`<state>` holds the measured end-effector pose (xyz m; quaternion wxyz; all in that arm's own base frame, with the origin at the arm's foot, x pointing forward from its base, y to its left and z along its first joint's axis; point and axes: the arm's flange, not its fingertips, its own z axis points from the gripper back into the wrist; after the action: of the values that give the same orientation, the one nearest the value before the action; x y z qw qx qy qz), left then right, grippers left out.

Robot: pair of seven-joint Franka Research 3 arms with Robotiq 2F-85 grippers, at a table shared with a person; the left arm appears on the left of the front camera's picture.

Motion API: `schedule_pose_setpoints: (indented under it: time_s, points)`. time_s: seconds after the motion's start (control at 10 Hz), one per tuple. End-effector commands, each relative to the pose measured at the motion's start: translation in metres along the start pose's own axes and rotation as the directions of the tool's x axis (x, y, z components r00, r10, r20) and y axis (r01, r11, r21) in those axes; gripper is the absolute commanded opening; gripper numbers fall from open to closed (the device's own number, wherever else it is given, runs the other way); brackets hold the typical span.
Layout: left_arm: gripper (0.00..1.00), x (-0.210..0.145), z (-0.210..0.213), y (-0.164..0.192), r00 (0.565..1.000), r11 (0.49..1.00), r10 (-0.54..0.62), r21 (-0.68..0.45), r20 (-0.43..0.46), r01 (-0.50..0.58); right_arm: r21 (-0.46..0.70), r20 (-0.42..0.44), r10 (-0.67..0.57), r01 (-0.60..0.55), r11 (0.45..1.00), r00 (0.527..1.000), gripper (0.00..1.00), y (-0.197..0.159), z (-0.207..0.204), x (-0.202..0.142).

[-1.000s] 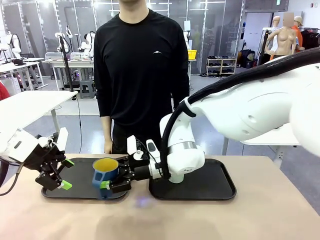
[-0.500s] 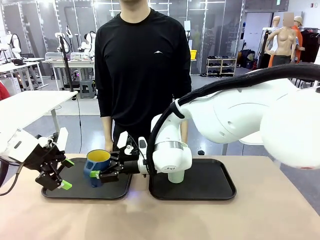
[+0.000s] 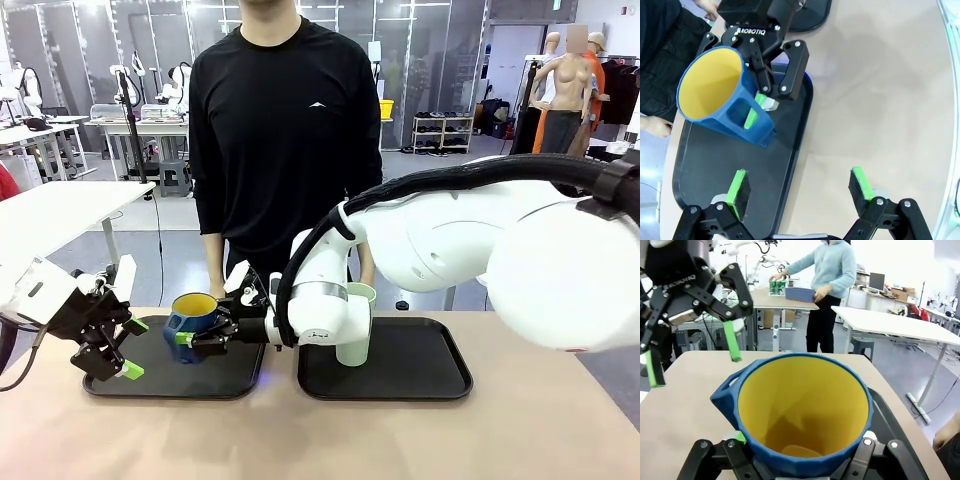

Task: Sort and store the cups by type.
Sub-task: Pick up the Handle plastic cup and place it into the empty Flat Tray.

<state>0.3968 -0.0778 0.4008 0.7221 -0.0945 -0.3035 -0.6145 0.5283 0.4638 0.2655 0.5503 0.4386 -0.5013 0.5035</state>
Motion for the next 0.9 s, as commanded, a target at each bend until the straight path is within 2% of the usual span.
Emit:
schedule_pose_setpoints:
  time_s: [0.0, 0.4, 0.8]
  points:
    - [1.0, 0.0, 0.0, -0.001, 1.0, 1.0, -0.004, 0.016, -0.013, 0.004, -0.052, -0.014, 0.012, -0.013, 0.999, 1.0, 0.43, 0.0, -0.011, -0.011]
    - [1.0, 0.0, 0.0, -0.001, 1.0, 1.0, -0.004, 0.016, -0.013, 0.004, -0.096, -0.007, 0.004, -0.005, 0.995, 1.0, 0.43, 0.001, -0.017, -0.031]
    - [1.0, 0.0, 0.0, -0.001, 1.0, 1.0, -0.004, 0.016, -0.013, 0.004, -0.112, -0.037, -0.015, 0.011, 0.994, 0.999, 0.43, 0.007, -0.02, -0.044]
